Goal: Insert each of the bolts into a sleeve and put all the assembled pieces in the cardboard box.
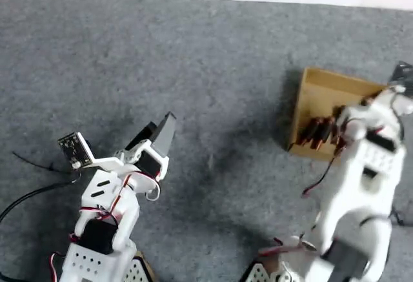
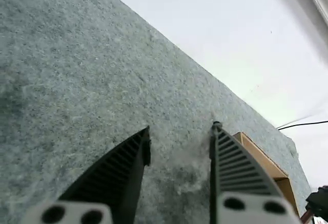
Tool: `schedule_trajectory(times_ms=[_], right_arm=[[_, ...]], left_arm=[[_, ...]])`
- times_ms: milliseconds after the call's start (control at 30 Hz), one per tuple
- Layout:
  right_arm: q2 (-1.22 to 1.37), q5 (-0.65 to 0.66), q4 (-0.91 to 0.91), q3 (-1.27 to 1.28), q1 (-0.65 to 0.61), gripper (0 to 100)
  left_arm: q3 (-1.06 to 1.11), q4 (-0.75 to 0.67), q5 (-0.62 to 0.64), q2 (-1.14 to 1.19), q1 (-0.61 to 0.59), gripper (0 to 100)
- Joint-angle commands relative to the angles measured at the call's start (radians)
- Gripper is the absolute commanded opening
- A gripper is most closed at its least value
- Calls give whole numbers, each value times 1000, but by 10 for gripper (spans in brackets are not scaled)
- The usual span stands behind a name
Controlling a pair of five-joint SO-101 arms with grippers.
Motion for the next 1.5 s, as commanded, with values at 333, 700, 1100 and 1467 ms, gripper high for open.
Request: schedule_trajectory(times_ms=[333, 700, 1100, 1467], right_arm=[[338, 207, 2, -229, 94, 6], [315, 249, 168, -229, 51, 187], [-110, 92, 208, 90, -111, 187], [-717, 57, 114, 664, -366, 187]], left_arm=[[19, 6, -9, -10, -1, 181], [19, 18, -49, -13, -2, 179], [19, 64, -181, -16, -88, 167], [19, 313, -433, -16, -90, 6]])
